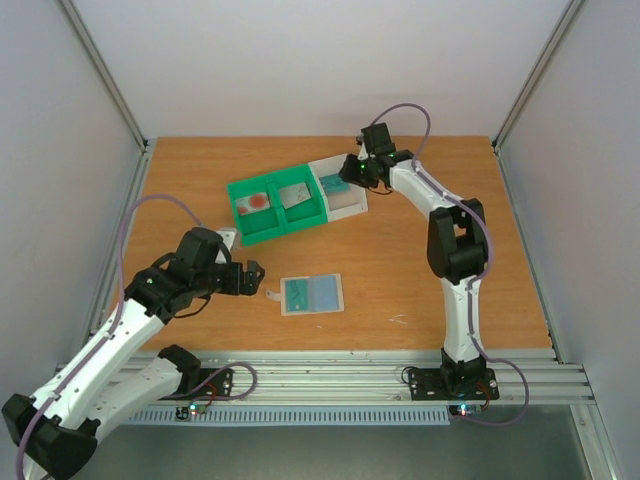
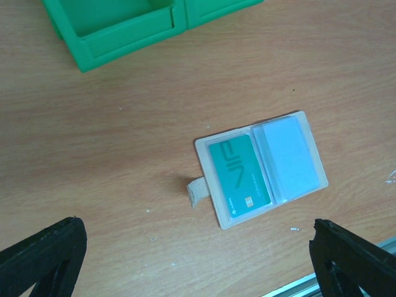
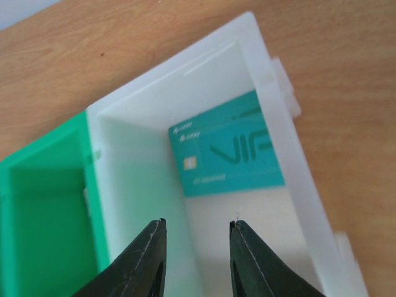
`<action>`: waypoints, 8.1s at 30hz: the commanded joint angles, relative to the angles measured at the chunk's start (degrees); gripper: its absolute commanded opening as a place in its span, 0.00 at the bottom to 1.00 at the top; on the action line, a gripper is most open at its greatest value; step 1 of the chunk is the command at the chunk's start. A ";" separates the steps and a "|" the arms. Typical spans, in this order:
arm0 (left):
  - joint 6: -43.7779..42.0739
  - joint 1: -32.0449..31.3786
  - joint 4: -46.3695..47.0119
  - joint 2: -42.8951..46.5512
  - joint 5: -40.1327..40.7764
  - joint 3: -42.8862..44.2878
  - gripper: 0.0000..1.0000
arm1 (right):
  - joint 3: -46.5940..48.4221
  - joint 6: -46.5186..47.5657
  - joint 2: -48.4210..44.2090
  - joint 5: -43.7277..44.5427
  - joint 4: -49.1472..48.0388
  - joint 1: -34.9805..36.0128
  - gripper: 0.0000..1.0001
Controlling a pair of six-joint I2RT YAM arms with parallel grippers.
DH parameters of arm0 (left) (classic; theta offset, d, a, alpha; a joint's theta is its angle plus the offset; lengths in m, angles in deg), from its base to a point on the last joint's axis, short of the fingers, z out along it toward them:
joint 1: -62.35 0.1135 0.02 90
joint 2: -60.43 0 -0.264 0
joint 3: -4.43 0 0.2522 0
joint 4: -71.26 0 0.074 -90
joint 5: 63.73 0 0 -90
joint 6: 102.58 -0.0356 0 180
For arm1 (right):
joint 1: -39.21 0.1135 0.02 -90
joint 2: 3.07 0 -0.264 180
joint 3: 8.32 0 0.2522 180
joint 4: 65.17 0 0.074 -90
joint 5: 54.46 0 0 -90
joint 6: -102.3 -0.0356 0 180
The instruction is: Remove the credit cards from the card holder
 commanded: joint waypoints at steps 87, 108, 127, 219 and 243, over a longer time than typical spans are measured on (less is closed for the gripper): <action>18.27 1.24 49.74 -37.23 -26.82 -21.66 0.05 | -49.98 -14.25 -21.30 -13.15 -12.76 25.20 0.17; 18.90 1.24 50.63 -38.43 -26.07 -22.71 0.05 | -55.92 -15.98 -25.03 -14.33 -20.04 22.35 0.01; 19.06 1.24 48.53 -37.33 -24.13 -22.51 0.14 | -58.93 -15.47 -26.21 -13.35 -21.93 21.83 0.01; 44.50 1.17 77.97 -16.65 -35.38 -27.04 0.47 | -67.86 -29.74 -50.13 -27.26 -40.07 15.75 0.01; 39.61 1.26 77.38 -15.97 -41.94 -25.39 0.00 | -65.45 -20.89 -53.01 -28.92 -31.55 14.60 0.16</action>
